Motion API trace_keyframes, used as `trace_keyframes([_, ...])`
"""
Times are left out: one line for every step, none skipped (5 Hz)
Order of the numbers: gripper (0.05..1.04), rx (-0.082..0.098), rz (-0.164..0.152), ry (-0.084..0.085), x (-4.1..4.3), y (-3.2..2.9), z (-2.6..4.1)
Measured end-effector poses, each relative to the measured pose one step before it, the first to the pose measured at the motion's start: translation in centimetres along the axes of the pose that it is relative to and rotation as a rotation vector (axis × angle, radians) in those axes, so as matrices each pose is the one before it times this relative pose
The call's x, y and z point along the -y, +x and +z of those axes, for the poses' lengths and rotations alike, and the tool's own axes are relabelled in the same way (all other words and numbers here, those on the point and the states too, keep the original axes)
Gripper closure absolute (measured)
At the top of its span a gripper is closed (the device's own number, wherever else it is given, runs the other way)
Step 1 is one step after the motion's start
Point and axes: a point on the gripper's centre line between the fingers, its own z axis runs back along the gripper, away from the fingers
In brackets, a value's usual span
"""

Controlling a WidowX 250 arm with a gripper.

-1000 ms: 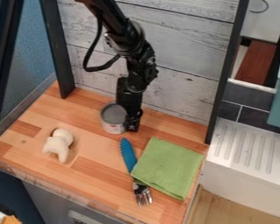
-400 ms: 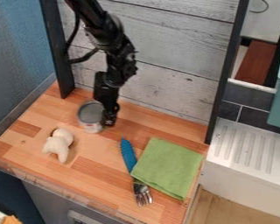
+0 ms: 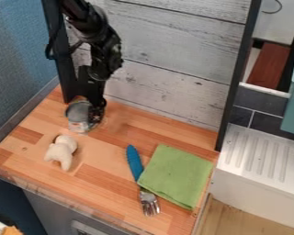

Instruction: Move the can to the left side of the table

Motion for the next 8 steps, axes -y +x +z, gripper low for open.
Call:
trace_keyframes([0.084, 0.0322, 0.062, 0.0185, 0.504, 1.739, -0.564])
trace_keyframes([0.084, 0.0289, 0.0619, 0.0209, 0.41, 1.446, -0.566])
trace_keyframes([0.084, 0.0265, 0.0581, 0.0173, 0.164, 1.614, -0.537])
trace_keyframes([0.084, 0.019, 0.0295, 0.0144, -0.324, 0.932, -0.527])
trace_keyframes([0.083, 0.0098, 0.0119, 0.0038, -0.04, 0.459, -0.222])
trace_keyframes([0.083, 0.0012, -0.0028, 0.0089, -0.448, 0.279, 0.213])
trace_keyframes([0.084, -0.0199, 0.0086, -0.0148, -0.323, 0.423, 0.958])
trace_keyframes([0.084, -0.0413, 0.0121, -0.0535, 0.487, 0.312, 2.592])
